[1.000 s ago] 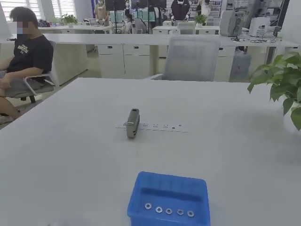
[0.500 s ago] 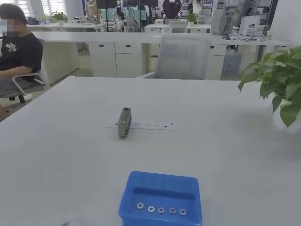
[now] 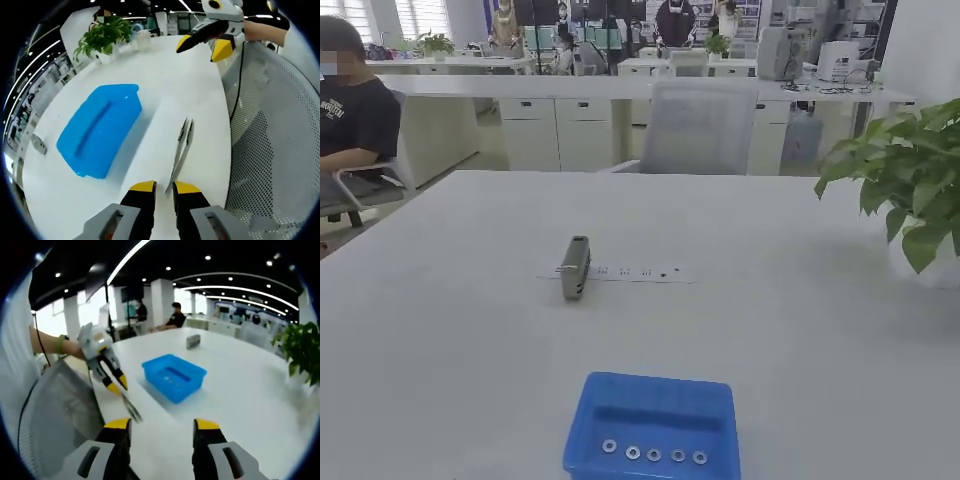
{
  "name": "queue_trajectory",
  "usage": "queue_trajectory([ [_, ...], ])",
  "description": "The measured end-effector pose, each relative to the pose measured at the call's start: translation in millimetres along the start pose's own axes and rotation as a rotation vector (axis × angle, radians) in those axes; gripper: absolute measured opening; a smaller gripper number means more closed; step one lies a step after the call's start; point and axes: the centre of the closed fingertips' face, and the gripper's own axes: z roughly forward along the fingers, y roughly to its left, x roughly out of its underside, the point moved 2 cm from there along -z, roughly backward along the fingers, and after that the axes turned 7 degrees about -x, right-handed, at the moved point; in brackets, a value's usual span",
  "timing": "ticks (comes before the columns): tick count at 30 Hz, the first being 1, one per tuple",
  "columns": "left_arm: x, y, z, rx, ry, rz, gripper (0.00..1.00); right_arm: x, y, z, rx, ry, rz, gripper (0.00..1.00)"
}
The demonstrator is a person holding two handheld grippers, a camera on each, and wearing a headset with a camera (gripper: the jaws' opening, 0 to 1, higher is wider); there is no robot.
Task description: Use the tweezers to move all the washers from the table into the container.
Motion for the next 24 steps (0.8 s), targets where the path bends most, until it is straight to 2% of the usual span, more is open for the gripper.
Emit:
queue_trajectory([
  [2,0.1,7.0,-7.7,-0.055,-0.011,-0.063,0.17,0.1,-3.3,-2.5,0.014,-0.013,0.019,0.48],
  [5,-3.5,18.1,-24.8,-0.152,-0.077,-0.172,0.22,-2.2,-9.2,-7.1,0.045,-0.051,0.050,0.49],
  [7,-5.1,23.4,-36.6,-0.198,-0.129,-0.254,0.31,-4.1,-12.0,-8.9,0.060,-0.068,0.062,0.53],
  [9,-8.0,33.0,-57.2,-0.277,-0.222,-0.392,0.41,-10.0,-17.7,-12.8,0.088,-0.113,0.084,0.57],
  [13,-12.0,43.3,-90.1,-0.353,-0.355,-0.575,0.49,-15.9,-27.7,-22.7,0.133,-0.175,0.096,0.62],
  [14,-13.0,44.7,-96.1,-0.365,-0.382,-0.604,0.50,-17.2,-29.6,-23.9,0.144,-0.187,0.097,0.64],
  [16,-16.2,50.6,-109.6,-0.413,-0.451,-0.655,0.55,-20.5,-33.1,-26.4,0.167,-0.212,0.079,0.67],
  [18,-21.6,55.0,-119.9,-0.454,-0.517,-0.673,0.64,-25.2,-34.2,-28.3,0.190,-0.234,0.059,0.72],
  [22,-30.3,60.5,-128.8,-0.519,-0.606,-0.671,0.82,-30.7,-37.2,-32.9,0.212,-0.276,0.033,0.79],
  [23,-32.2,59.8,-128.8,-0.520,-0.613,-0.672,0.86,-34.6,-35.5,-33.7,0.222,-0.292,0.027,0.80],
  [24,-36.2,60.3,-130.4,-0.531,-0.645,-0.679,0.90,-38.2,-35.9,-36.3,0.233,-0.313,0.021,0.82],
])
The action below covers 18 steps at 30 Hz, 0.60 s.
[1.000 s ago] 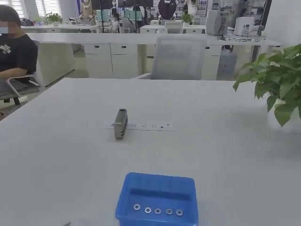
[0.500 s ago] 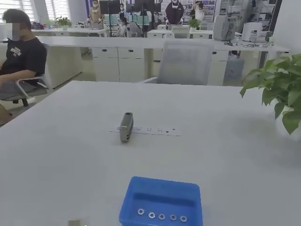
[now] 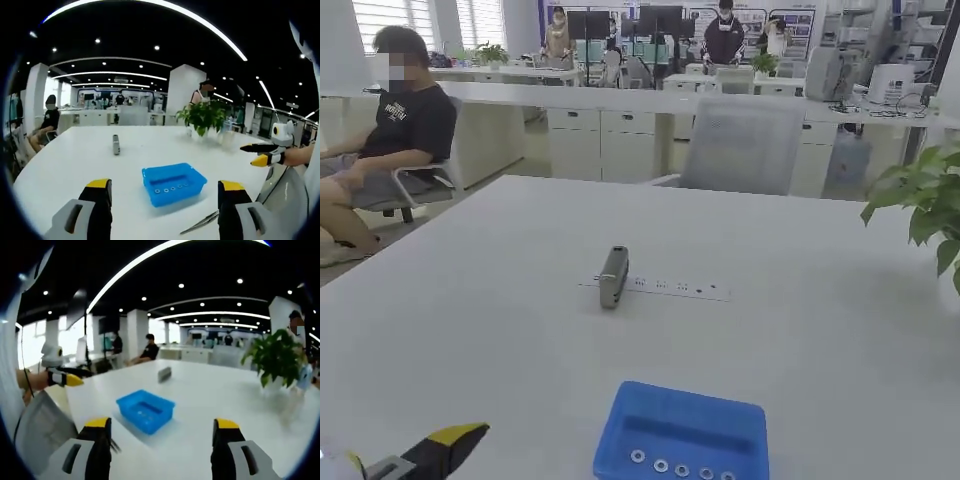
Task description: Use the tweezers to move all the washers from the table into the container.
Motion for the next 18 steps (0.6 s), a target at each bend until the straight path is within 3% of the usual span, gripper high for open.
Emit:
queue_trajectory([
  [4,-8.3,-3.3,1.2,0.004,-0.083,-0.028,0.97,-11.9,-0.7,-3.2,0.026,-0.074,0.000,0.91],
  [7,-10.1,-4.7,1.3,-0.005,-0.103,-0.016,0.99,-28.2,2.5,-3.5,0.042,-0.193,0.057,0.99],
  [9,-12.0,-3.8,1.6,-0.010,-0.123,-0.025,0.99,-30.9,-1.0,-8.0,0.058,-0.216,0.057,0.99],
  [11,-10.0,-0.6,2.0,-0.025,-0.113,-0.055,0.99,-26.7,-3.4,-7.7,0.069,-0.196,0.045,0.99],
  [14,-7.1,3.9,2.7,-0.037,-0.100,-0.081,0.99,-12.9,-6.3,-5.5,0.092,-0.108,-0.001,0.99],
  [18,-4.8,3.9,2.6,-0.048,-0.086,-0.072,0.99,-12.0,-3.0,-2.6,0.085,-0.089,-0.023,0.99],
])
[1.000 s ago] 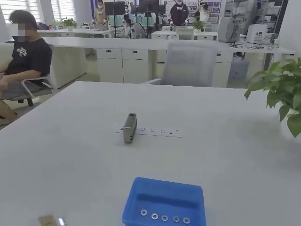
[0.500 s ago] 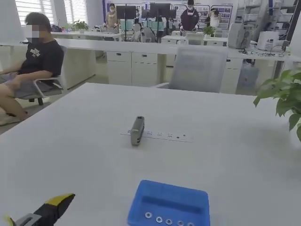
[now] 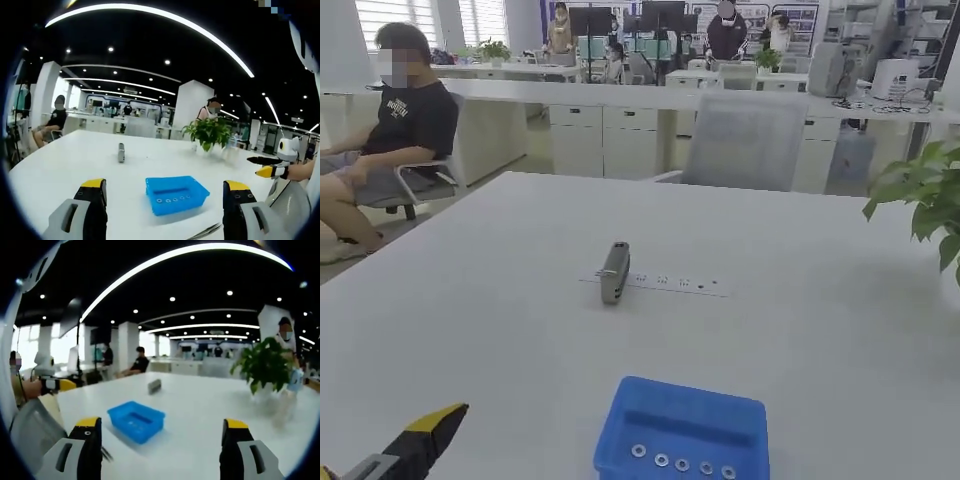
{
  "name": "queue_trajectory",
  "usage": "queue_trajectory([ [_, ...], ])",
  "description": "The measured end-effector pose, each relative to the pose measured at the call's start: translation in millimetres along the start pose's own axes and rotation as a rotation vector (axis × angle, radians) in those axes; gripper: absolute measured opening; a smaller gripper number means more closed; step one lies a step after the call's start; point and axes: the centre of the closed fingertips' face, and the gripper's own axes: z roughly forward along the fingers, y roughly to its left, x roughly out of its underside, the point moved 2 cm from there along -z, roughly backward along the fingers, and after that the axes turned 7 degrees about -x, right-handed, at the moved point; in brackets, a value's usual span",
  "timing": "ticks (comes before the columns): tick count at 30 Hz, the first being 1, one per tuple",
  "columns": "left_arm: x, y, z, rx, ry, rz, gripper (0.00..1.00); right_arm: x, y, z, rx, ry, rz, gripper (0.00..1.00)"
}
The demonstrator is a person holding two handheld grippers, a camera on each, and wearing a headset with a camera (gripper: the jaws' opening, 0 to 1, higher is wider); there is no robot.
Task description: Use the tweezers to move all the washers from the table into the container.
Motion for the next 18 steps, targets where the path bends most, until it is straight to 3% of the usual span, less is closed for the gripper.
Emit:
queue_trajectory([
  [4,3.5,4.2,-0.5,-0.015,0.017,0.008,0.99,4.8,-1.1,-0.7,0.001,0.024,0.031,0.96],
  [10,4.5,14.1,-2.1,-0.036,0.015,-0.046,0.96,7.1,-6.5,-3.6,0.029,0.027,0.063,0.91],
  [18,5.8,13.6,-2.5,-0.034,0.021,-0.046,0.96,7.3,-11.7,-6.7,0.065,0.025,0.096,0.87],
])
